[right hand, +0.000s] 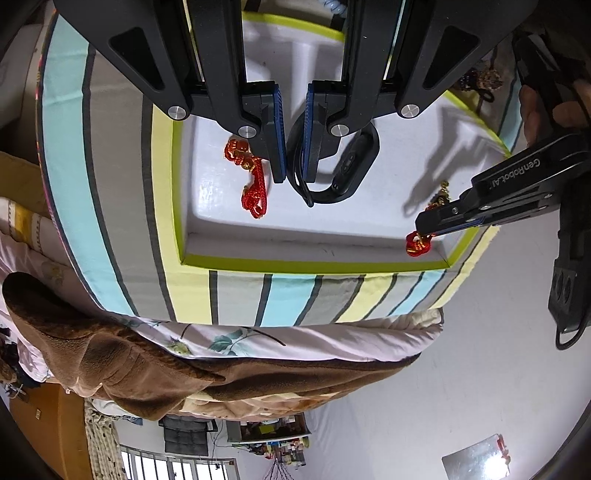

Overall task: Organize jewelry
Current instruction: 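Lower the red charm and black band into the box and open both tools, then move the right tool to the blue coiled hair tie and grasp it, then grasp the gold pearl pendant with the left tool while the right holds the blue coil, then carry the gold pendant and blue coil into the box and open both tools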

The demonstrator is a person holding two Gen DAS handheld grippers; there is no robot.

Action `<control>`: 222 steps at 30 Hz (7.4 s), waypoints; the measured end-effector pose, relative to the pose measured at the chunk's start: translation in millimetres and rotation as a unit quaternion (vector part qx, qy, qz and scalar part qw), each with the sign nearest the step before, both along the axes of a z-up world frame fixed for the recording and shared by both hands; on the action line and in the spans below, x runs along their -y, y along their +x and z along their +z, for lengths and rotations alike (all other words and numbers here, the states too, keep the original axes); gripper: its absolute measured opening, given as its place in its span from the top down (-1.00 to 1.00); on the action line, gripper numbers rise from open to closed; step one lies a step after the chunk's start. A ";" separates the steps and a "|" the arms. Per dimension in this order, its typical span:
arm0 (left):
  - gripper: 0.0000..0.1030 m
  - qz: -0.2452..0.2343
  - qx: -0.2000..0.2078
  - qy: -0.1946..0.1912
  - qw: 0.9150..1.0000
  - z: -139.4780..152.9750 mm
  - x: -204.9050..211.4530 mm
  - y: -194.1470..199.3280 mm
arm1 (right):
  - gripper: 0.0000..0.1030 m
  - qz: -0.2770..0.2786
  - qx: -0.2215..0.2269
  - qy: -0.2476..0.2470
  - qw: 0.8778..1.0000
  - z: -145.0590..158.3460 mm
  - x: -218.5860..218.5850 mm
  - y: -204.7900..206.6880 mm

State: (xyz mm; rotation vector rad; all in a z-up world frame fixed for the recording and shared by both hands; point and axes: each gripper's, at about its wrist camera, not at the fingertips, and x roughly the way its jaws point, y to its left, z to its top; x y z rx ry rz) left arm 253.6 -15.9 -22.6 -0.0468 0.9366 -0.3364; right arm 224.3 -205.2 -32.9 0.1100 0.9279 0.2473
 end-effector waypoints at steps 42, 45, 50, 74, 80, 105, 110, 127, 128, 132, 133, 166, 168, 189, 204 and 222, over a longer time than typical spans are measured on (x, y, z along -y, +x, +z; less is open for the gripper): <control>0.15 0.034 0.054 -0.038 0.997 50.2 -55.8 -87.7 | 0.27 0.005 0.043 0.014 0.999 30.6 9.3 -68.8; 0.15 0.043 0.063 -0.031 0.997 47.9 -65.8 -108.0 | 0.27 0.010 0.036 0.007 0.999 26.9 11.9 -83.4; 0.15 0.047 0.063 -0.021 0.997 38.6 -75.9 -133.8 | 0.27 0.013 0.020 -0.006 1.000 12.6 13.0 -103.3; 0.15 0.044 0.044 -0.012 0.998 8.1 -102.9 -172.6 | 0.27 0.035 -0.019 -0.069 0.997 -16.0 -13.4 -120.3; 0.14 0.018 0.036 -0.019 0.999 4.8 -96.5 -172.9 | 0.34 0.031 -0.013 -0.091 0.995 -16.0 -18.2 -122.6; 0.14 -0.075 0.016 0.091 0.993 -16.6 -53.4 -148.4 | 0.81 -0.015 0.000 -0.037 0.999 -2.2 10.0 -133.2; 0.14 -0.091 0.019 0.098 0.991 -17.4 -45.3 -142.0 | 0.81 -0.017 0.002 -0.032 0.999 -1.2 11.6 -132.5; 0.41 -0.088 0.029 0.091 0.992 -17.2 -43.5 -138.9 | 0.81 -0.019 0.002 -0.029 0.999 -2.2 13.2 -130.8; 0.42 -0.090 0.028 0.086 0.992 -17.1 -44.3 -138.9 | 0.81 -0.020 0.002 -0.028 0.999 -2.2 13.3 -130.7; 0.47 -0.086 0.028 0.082 0.992 -16.8 -45.8 -138.8 | 0.81 -0.020 0.003 -0.029 0.999 -1.3 12.4 -130.6; 0.49 -0.083 0.029 0.083 0.993 -16.6 -46.0 -139.2 | 0.81 -0.019 0.003 -0.028 0.999 -1.4 12.7 -130.7; 0.52 -0.036 0.070 0.064 0.995 4.6 -69.5 -152.3 | 0.81 -0.020 0.019 -0.020 0.999 8.0 12.2 -135.4; 0.52 -0.035 0.072 0.067 0.995 7.0 -70.2 -152.5 | 0.81 -0.018 0.023 -0.018 0.999 10.8 10.8 -135.4; 0.52 -0.037 0.102 0.057 0.993 41.3 -63.2 -123.0 | 0.81 0.017 0.057 -0.016 0.998 50.7 -24.9 -87.5; 0.52 -0.039 0.084 0.042 0.995 25.1 -47.3 -81.2 | 0.81 0.036 0.030 -0.052 0.998 34.9 -56.9 0.2; 0.51 -0.038 0.056 0.057 0.996 1.0 -40.3 -65.0 | 0.81 0.054 -0.021 -0.093 0.994 -5.5 -72.0 49.2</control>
